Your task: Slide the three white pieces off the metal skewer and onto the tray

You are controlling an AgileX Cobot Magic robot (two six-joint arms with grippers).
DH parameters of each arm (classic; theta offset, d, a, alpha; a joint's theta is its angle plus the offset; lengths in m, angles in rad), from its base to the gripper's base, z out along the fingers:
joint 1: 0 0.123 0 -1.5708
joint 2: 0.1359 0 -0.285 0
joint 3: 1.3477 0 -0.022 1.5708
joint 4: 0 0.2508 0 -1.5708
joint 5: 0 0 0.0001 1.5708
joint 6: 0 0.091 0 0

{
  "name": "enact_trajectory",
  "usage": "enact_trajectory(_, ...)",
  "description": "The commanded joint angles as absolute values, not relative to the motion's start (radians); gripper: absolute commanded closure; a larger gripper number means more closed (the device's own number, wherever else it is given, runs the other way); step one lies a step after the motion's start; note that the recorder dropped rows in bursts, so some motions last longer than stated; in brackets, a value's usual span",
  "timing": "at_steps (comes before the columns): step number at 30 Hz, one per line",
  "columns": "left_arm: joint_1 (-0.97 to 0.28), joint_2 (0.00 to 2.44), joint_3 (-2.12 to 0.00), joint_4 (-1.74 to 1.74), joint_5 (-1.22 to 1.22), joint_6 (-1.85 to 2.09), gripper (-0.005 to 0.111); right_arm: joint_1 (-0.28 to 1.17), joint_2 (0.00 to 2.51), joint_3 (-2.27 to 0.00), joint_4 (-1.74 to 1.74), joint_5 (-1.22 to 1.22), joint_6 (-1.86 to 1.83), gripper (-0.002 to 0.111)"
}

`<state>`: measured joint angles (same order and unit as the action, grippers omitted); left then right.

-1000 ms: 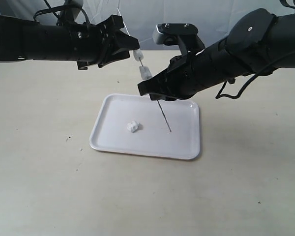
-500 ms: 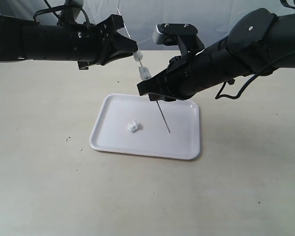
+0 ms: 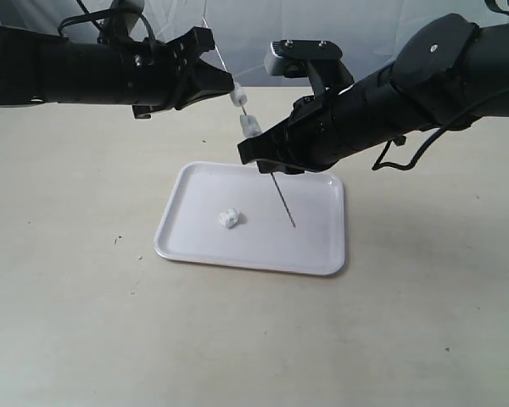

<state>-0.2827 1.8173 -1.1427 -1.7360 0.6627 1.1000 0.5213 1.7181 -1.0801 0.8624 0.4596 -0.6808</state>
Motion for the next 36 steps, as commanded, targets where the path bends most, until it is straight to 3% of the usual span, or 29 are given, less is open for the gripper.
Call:
enact_trajectory(1, -0.282, 1.81, -1.148, -1.744, 0.601, 1.119, 0.107, 0.519, 1.718, -1.083, 0.864, 0.465, -0.688, 0.109)
enact_trajectory(36, -0.282, 1.81, -1.195, -1.744, 0.284, 1.187, 0.107, 0.572, 1.718, -1.083, 0.88, 0.667, -0.707, 0.109)
